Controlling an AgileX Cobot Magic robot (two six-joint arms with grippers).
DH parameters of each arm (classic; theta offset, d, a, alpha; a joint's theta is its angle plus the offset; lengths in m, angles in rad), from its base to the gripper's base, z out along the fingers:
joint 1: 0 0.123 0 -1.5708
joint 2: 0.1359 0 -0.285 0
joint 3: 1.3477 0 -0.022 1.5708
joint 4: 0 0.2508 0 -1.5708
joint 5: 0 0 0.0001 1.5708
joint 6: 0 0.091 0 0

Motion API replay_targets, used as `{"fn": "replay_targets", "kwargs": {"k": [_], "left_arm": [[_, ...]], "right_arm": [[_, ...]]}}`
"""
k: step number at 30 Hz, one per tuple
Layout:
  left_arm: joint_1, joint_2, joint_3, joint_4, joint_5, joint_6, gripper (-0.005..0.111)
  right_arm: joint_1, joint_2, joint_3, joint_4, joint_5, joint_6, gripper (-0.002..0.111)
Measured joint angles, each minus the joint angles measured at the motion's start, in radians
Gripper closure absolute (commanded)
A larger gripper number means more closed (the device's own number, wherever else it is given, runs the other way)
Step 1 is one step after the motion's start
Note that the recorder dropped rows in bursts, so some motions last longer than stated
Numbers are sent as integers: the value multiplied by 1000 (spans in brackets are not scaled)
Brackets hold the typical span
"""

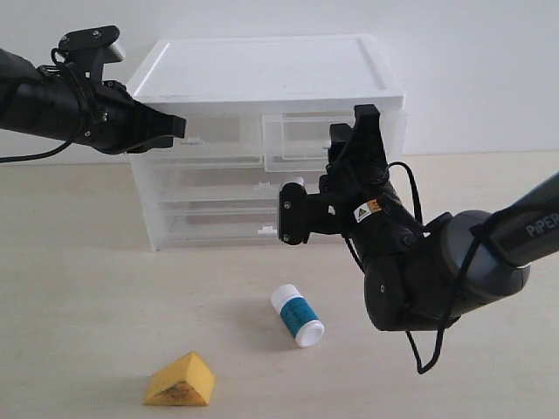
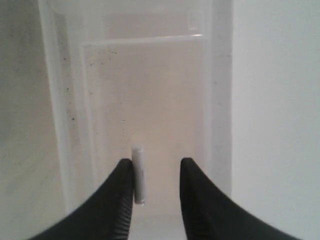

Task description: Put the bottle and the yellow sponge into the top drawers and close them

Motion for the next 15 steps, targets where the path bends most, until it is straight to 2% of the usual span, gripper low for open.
{"fn": "replay_targets", "kwargs": {"k": [3,15], "left_arm": [[0,0,0,0,0,0,103],[0,0,0,0,0,0,103]], "right_arm": [[0,4,0,0,12,0,108],[0,8,0,4,21,-7,108]]}}
